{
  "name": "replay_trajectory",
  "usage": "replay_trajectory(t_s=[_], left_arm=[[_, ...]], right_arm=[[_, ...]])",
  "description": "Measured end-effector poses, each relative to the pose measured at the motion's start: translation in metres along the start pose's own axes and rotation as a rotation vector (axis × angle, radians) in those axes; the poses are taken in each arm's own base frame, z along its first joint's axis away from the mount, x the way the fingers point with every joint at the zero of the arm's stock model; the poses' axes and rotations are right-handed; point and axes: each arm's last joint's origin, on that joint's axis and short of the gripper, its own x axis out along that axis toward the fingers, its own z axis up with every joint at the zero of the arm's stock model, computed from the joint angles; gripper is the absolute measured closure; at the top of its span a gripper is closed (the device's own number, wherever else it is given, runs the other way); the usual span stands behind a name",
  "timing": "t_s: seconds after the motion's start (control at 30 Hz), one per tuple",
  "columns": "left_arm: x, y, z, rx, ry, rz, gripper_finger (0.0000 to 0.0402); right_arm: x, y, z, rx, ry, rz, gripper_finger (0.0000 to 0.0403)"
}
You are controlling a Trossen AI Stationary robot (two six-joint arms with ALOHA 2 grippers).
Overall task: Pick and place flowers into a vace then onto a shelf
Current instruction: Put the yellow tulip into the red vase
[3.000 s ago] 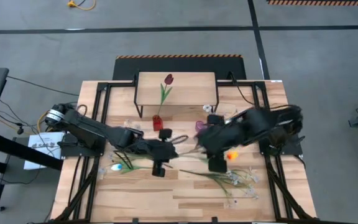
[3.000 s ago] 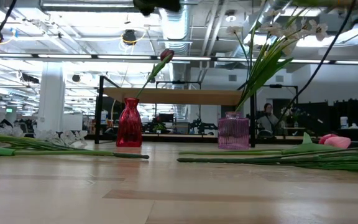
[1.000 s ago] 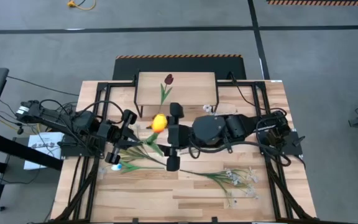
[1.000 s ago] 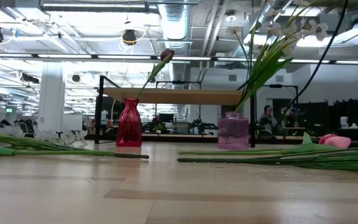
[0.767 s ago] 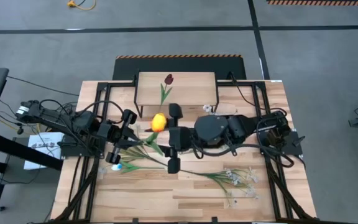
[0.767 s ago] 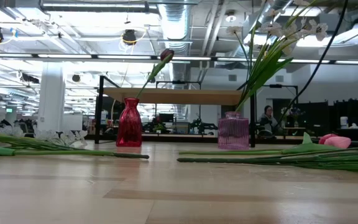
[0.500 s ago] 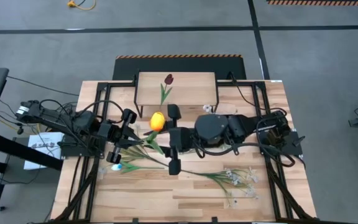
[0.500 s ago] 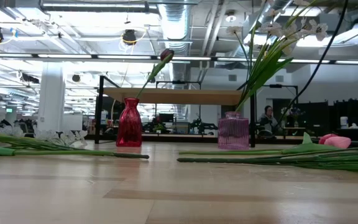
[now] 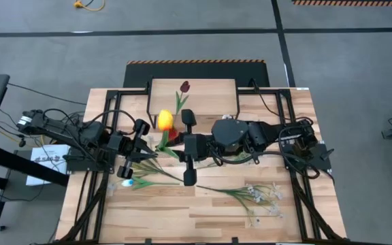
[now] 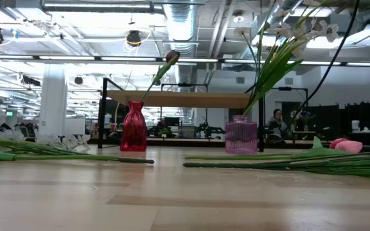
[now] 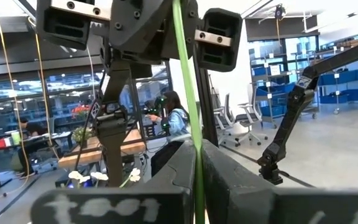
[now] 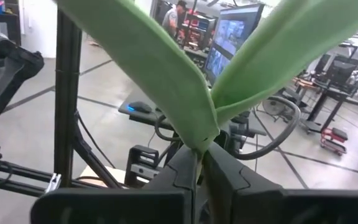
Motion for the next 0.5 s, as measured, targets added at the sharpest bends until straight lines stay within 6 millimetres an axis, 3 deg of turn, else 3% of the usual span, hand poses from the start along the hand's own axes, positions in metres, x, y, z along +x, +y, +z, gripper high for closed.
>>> replay_trajectory(t_s=[0.23, 0.5], left_arm=[[0.0, -0.001, -0.002, -0.012, 0.019, -0.019, 0.0388], [-0.001, -0.002, -0.004, -0.059, 0.074, -0.048, 0.0339]], right_arm=[[-0.001, 0.0, -0.004, -0.01, 0.048, -0.024, 0.04], [-0.002, -0.001, -0.013, 0.017, 0.144, -0.036, 0.0401]])
